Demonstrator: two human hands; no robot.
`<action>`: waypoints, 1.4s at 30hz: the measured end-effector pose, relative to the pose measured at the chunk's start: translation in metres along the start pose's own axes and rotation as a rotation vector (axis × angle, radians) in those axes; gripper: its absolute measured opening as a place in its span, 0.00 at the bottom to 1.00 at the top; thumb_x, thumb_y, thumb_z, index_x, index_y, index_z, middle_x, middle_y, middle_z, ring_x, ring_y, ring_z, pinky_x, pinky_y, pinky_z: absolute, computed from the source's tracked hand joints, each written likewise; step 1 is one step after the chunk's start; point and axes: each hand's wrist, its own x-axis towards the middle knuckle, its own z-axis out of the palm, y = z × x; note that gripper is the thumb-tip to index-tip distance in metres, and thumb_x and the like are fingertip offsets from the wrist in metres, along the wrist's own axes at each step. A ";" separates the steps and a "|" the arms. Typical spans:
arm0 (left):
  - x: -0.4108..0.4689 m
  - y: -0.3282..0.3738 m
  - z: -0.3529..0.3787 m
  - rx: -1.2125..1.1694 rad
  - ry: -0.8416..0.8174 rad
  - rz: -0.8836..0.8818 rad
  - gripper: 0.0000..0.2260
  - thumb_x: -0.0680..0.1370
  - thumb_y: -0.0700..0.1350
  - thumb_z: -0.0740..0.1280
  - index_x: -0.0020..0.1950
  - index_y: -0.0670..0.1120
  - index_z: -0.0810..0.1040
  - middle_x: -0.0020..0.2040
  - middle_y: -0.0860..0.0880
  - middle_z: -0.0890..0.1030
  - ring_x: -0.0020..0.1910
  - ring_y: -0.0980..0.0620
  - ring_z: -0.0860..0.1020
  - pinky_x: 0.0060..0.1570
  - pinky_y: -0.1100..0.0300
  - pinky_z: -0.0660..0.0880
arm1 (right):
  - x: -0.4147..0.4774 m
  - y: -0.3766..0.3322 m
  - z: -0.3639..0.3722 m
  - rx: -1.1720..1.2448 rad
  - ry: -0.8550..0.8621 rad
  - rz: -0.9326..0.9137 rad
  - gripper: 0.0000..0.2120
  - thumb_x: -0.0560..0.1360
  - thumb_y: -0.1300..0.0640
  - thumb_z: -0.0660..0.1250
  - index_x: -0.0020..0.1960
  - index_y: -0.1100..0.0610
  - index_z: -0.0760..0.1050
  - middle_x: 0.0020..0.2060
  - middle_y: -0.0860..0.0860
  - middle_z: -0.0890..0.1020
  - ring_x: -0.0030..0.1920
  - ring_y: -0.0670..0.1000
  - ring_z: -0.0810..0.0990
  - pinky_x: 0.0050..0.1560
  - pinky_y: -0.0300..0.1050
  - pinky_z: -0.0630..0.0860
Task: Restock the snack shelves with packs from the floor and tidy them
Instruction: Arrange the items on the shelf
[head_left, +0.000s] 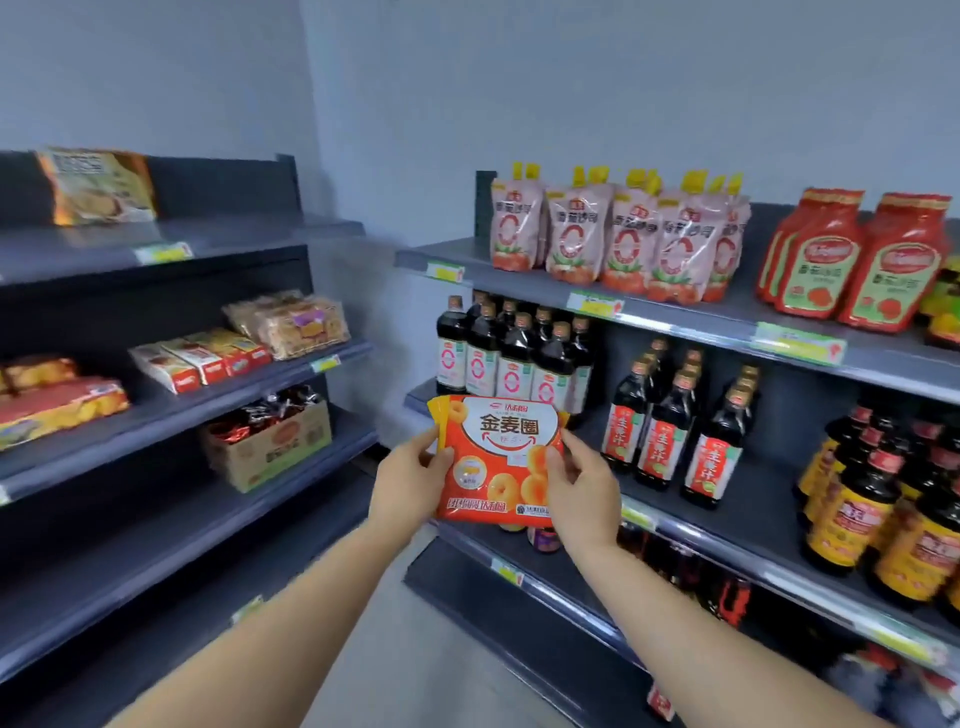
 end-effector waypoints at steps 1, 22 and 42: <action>0.001 -0.003 -0.024 0.002 0.043 -0.003 0.16 0.80 0.48 0.63 0.67 0.52 0.75 0.53 0.50 0.83 0.47 0.52 0.82 0.50 0.53 0.80 | -0.003 -0.016 0.018 0.011 -0.028 -0.023 0.17 0.80 0.49 0.60 0.68 0.49 0.73 0.60 0.51 0.78 0.59 0.52 0.77 0.57 0.53 0.76; -0.009 -0.058 -0.408 0.067 0.642 -0.079 0.20 0.80 0.51 0.63 0.72 0.51 0.70 0.58 0.49 0.81 0.49 0.51 0.82 0.46 0.54 0.81 | -0.106 -0.304 0.290 0.224 -0.429 -0.406 0.18 0.80 0.48 0.60 0.68 0.49 0.73 0.60 0.48 0.79 0.58 0.50 0.78 0.54 0.50 0.79; -0.046 -0.092 -0.604 0.122 1.161 -0.205 0.18 0.81 0.50 0.63 0.71 0.52 0.70 0.51 0.48 0.81 0.47 0.50 0.82 0.47 0.50 0.81 | -0.190 -0.477 0.470 0.465 -0.825 -0.695 0.18 0.80 0.48 0.61 0.67 0.50 0.73 0.60 0.49 0.80 0.59 0.50 0.78 0.56 0.52 0.78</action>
